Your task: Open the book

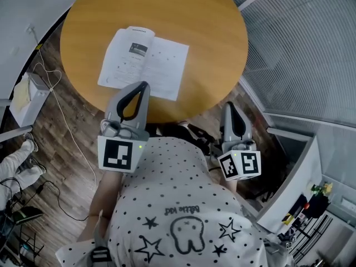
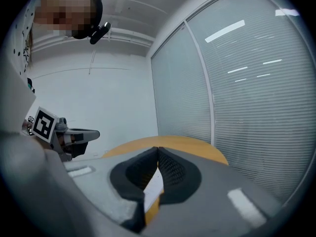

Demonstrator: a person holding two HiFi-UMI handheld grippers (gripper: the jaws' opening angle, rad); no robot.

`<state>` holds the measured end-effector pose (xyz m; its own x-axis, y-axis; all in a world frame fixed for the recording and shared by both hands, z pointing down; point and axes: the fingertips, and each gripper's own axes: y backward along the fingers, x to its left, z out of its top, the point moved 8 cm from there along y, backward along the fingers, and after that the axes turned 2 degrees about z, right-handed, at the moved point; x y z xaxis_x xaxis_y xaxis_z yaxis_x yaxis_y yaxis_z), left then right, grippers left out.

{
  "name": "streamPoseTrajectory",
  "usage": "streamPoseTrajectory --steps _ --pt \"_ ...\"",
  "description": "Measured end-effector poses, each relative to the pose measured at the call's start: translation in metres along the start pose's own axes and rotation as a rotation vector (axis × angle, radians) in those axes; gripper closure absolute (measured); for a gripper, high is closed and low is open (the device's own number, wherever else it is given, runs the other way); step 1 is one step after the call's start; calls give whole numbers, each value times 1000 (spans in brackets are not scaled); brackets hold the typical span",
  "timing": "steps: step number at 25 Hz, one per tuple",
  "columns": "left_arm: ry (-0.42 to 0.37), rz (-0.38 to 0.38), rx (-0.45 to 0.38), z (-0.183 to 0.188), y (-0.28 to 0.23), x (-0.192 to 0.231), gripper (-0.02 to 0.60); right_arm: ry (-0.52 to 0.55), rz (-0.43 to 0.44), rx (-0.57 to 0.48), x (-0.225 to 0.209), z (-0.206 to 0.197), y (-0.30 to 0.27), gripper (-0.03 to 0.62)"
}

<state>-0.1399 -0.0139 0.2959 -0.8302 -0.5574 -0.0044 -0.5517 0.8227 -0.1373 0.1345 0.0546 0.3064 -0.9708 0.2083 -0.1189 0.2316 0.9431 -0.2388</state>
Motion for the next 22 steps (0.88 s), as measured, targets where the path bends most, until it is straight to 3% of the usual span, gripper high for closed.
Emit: streamPoseTrajectory --steps 22 --pt "5 -33 -10 0 0 -2 571 -10 14 -33 4 -3 4 589"
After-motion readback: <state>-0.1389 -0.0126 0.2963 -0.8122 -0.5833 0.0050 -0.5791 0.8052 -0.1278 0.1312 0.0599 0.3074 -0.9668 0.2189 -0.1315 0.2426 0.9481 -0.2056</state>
